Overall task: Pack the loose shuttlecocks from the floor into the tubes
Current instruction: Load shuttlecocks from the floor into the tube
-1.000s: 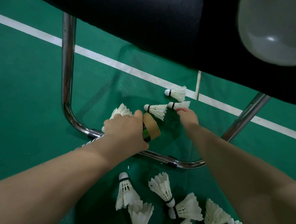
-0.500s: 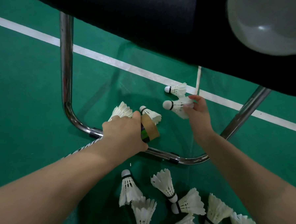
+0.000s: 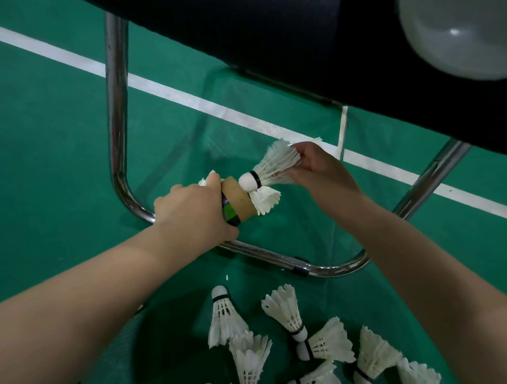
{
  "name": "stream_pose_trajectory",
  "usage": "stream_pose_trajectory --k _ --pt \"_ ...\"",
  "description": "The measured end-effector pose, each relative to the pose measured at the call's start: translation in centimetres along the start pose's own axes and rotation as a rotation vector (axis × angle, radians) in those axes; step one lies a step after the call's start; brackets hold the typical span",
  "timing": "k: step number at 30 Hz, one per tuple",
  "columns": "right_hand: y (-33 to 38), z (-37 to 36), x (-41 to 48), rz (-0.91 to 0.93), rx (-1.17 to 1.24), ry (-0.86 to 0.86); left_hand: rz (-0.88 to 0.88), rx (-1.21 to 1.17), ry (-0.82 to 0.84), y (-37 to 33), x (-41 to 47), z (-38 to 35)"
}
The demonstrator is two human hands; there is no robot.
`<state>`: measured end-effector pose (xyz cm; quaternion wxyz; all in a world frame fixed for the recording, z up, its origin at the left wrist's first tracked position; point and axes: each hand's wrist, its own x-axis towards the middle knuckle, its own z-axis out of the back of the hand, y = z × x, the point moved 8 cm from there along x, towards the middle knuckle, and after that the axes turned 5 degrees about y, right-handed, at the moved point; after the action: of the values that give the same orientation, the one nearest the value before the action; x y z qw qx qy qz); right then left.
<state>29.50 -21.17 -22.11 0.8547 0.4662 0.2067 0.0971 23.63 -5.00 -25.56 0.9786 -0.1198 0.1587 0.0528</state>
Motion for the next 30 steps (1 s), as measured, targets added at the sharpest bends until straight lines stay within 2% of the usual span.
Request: stream_pose_trajectory --k 4,8,12,15,19,23,27,30 --pt "0.3 -0.1 -0.2 0.001 0.038 0.029 -0.003 -0.038 -0.015 0.5 -0.2 0.3" --pt "-0.4 -2.9 -0.8 -0.052 0.085 0.239 -0.029 -0.056 -0.030 -0.1 -0.4 0.5" --pt "-0.6 -4.7 -0.9 -0.086 0.275 0.413 -0.046 -0.078 -0.062 -0.3 -0.5 1.1" --pt "-0.1 -5.0 -1.2 -0.043 0.352 0.534 -0.050 -0.111 -0.066 -0.1 -0.5 1.5" --pt "0.9 -6.0 -2.0 0.011 0.318 0.710 -0.087 -0.120 -0.087 -0.5 -0.8 1.8" --pt "0.5 -7.2 -2.1 -0.089 0.337 0.874 -0.136 -0.124 -0.101 -1.6 -1.2 1.9" --pt "-0.3 -8.7 -2.1 -0.192 0.203 0.934 -0.161 -0.075 -0.108 -2.7 -2.0 1.6" --pt "0.1 -9.0 -2.3 -0.184 0.193 0.928 -0.162 -0.026 -0.106 -2.7 -2.0 1.2"
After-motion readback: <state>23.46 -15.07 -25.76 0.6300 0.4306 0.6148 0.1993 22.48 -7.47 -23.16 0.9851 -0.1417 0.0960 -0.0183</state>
